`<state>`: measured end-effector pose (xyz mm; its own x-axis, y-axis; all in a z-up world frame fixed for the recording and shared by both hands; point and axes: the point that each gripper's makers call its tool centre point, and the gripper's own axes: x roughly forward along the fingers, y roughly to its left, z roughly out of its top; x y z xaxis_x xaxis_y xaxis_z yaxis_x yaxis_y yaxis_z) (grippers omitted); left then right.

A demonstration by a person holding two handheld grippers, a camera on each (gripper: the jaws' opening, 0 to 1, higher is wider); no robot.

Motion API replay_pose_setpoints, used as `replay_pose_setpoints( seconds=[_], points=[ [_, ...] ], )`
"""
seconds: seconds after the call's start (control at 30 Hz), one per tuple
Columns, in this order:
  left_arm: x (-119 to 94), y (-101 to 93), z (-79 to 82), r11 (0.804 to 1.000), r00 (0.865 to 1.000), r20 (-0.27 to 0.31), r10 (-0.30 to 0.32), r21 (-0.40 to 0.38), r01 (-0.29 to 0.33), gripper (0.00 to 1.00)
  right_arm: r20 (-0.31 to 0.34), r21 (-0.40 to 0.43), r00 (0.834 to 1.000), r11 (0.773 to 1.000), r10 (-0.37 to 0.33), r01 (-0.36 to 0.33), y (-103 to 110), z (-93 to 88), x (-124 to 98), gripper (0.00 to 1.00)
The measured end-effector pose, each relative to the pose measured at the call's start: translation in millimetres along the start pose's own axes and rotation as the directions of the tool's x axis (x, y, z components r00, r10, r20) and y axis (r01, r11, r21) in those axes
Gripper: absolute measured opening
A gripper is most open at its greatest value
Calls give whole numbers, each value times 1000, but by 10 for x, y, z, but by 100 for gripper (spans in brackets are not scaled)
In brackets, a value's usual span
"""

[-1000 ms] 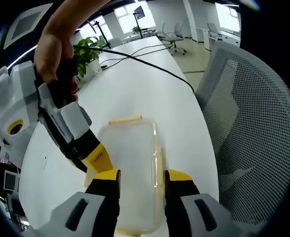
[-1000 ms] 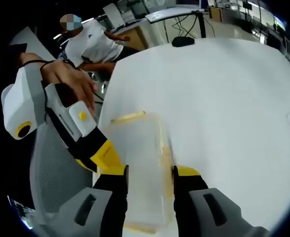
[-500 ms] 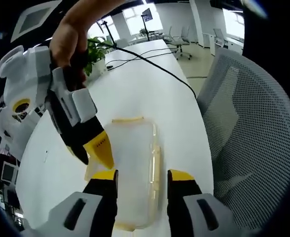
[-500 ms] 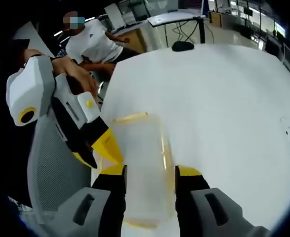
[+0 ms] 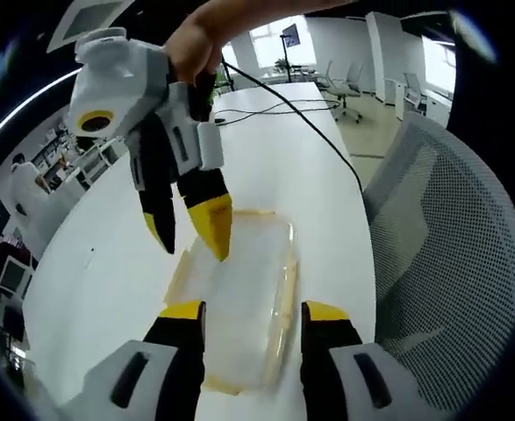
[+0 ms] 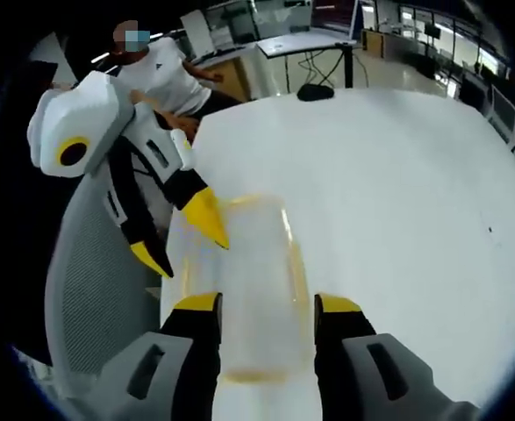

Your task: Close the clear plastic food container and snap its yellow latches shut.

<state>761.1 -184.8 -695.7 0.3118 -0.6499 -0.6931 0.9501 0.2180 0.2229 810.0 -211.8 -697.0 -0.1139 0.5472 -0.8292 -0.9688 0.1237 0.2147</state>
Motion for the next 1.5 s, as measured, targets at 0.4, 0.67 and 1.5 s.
replay_pose_setpoints(
  seconds=[0.4, 0.67, 1.5],
  points=[
    [-64, 94, -50, 994, 1000, 13, 23, -110, -22, 43, 31, 10, 998, 998, -58, 58, 66, -114, -109, 42],
    [-109, 155, -108, 981, 998, 16, 64, -186, -60, 46, 61, 35, 991, 992, -122, 120, 132, -228, -131, 47],
    [-233, 195, -413, 939, 986, -11, 167, -303, -163, 49, 120, 151, 946, 948, -300, 281, 287, -677, -153, 51]
  ],
)
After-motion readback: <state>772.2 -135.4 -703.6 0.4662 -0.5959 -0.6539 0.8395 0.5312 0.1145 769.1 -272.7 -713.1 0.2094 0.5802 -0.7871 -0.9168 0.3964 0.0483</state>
